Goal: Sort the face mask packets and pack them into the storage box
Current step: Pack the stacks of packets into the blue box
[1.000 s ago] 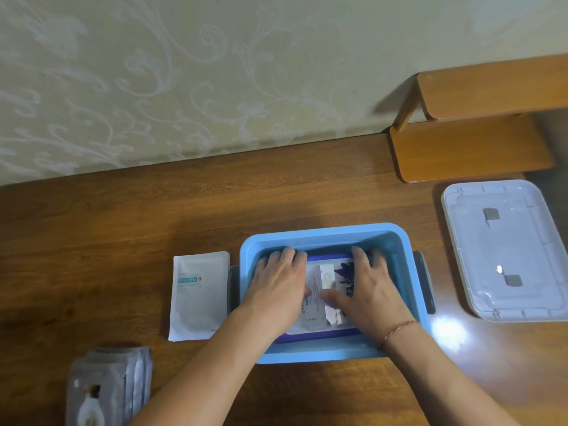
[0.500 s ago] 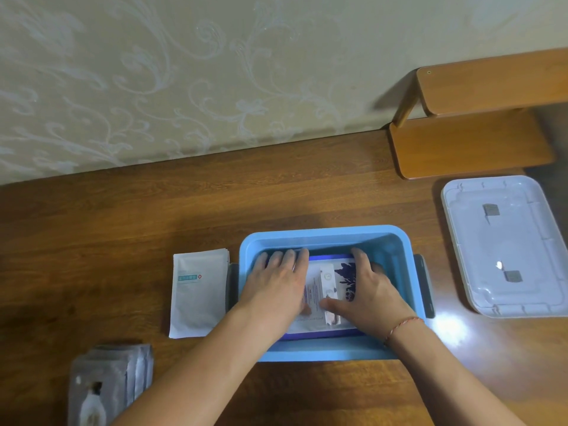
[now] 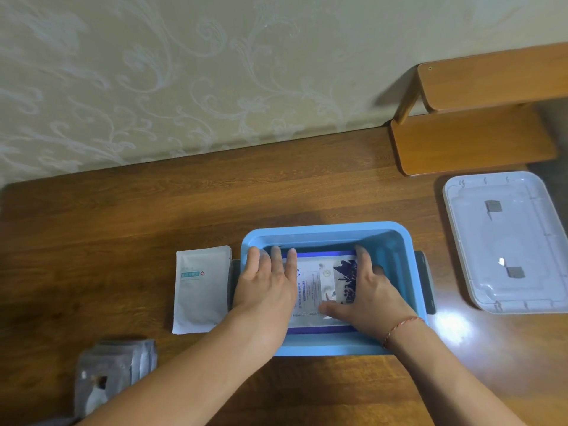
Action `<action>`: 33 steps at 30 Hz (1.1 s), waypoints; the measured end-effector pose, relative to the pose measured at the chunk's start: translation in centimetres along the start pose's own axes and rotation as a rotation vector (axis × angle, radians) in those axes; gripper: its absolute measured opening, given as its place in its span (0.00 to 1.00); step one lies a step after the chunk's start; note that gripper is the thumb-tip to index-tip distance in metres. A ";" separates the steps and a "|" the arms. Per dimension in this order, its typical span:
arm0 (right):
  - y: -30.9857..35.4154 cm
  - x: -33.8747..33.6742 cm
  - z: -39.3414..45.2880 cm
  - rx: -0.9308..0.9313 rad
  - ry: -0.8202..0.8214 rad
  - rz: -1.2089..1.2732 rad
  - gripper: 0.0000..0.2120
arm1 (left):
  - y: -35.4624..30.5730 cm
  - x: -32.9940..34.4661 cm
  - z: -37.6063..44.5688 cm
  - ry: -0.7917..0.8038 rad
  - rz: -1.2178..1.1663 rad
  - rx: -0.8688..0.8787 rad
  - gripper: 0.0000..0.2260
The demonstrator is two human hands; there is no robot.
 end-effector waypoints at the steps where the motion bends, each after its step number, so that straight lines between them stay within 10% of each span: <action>1: 0.0 0.0 0.0 -0.002 0.013 -0.005 0.58 | -0.1 0.0 0.0 0.011 0.005 0.002 0.49; 33: 1.0 -0.5 -1.8 -0.018 0.000 -0.054 0.63 | 1.6 -0.7 -4.7 -0.070 -0.085 -0.044 0.37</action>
Point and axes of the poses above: each hand's wrist, its own z-axis towards the middle knuckle, its own x-axis out of the palm, y = z × x, the point moved 7 cm from there along z, towards the middle knuckle, and after that the axes turned 6 degrees about -x, right-handed, at the moved point
